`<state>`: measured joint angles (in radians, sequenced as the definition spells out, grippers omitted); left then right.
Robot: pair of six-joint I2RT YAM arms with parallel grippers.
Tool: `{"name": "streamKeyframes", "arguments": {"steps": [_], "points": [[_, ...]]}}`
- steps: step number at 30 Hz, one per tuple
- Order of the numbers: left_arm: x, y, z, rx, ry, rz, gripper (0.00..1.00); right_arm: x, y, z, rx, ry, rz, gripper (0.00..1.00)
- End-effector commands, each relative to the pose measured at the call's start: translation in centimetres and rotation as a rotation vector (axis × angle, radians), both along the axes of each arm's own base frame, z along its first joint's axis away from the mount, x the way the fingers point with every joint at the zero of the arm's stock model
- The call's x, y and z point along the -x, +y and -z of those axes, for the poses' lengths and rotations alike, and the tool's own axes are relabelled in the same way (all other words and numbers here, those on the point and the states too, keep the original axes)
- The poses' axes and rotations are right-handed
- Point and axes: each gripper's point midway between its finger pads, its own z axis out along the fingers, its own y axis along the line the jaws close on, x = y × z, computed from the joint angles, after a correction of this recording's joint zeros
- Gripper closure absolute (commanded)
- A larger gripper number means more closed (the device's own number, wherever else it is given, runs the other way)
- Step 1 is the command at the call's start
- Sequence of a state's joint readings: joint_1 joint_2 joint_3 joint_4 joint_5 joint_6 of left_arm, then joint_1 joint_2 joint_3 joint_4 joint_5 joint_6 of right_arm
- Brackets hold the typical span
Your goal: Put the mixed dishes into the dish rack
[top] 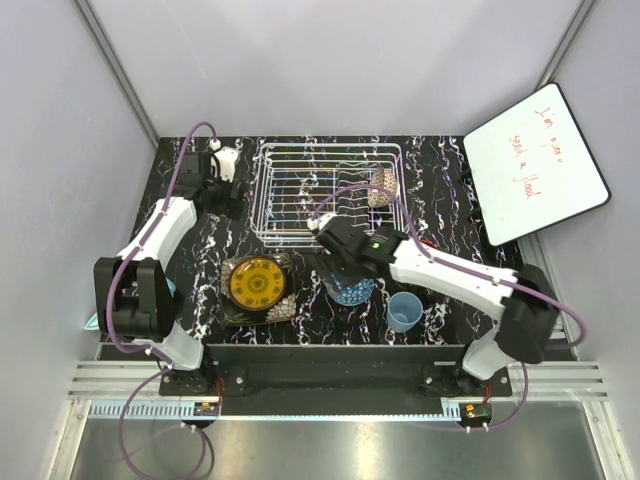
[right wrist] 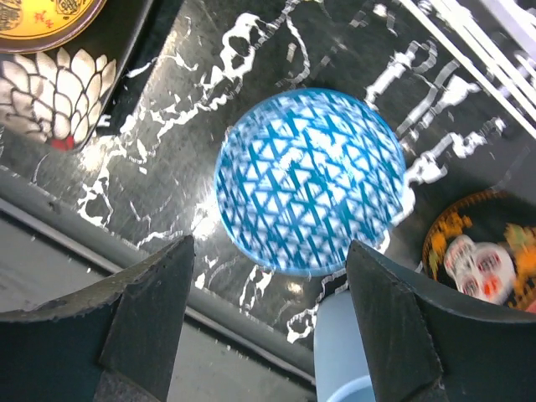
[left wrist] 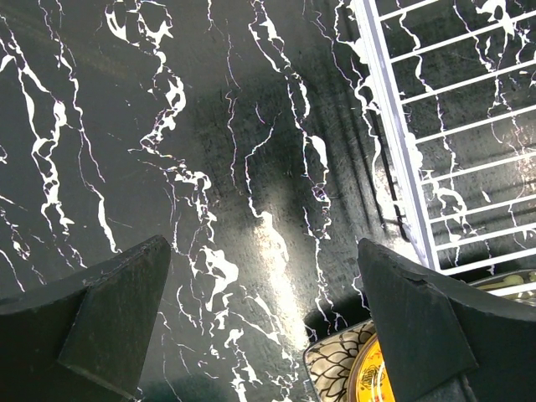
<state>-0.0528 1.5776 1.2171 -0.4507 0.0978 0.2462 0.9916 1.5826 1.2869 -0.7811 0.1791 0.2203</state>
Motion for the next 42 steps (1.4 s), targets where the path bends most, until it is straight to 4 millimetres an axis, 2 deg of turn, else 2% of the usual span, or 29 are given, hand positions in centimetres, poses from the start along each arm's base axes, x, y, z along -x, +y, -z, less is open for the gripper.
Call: {"name": "streamKeyframes", "arguments": {"steps": [1, 9, 16, 20, 23, 31, 36, 40, 42], "points": [[-1.3, -0.2, -2.3, 0.027, -0.081, -0.001, 0.01, 0.2, -2.5, 1.4, 0.013, 0.01, 0.105, 0.21], [-0.9, 0.3, -2.3, 0.01, -0.081, -0.003, 0.01, -0.4, -3.6, 5.1, 0.017, 0.065, 0.162, 0.25], [-0.7, 0.3, -1.5, 0.017, -0.057, -0.005, 0.01, -1.2, -3.9, 5.3, -0.027, 0.07, 0.191, 0.25], [-0.6, 0.2, -1.2, 0.02, -0.047, -0.006, 0.01, -1.2, -3.9, 6.9, -0.035, 0.105, 0.205, 0.27], [-0.3, 0.3, -0.8, 0.016, -0.038, -0.008, 0.01, -1.9, -3.9, 7.7, -0.066, 0.127, 0.231, 0.31], [-0.2, 0.7, -0.6, -0.001, -0.036, -0.012, 0.01, -2.8, -3.3, 9.0, -0.081, 0.151, 0.238, 0.35], [0.0, 0.4, -0.5, 0.014, -0.031, -0.008, 0.01, -3.6, -3.9, 7.3, -0.064, 0.097, 0.235, 0.35], [-0.1, 0.4, -0.1, 0.017, -0.023, -0.012, 0.01, -4.3, -4.7, 4.7, -0.052, 0.027, 0.239, 0.32], [-0.1, 0.3, -0.1, 0.024, -0.022, -0.009, 0.01, -4.3, -4.7, 4.1, -0.062, 0.017, 0.239, 0.32]]}}
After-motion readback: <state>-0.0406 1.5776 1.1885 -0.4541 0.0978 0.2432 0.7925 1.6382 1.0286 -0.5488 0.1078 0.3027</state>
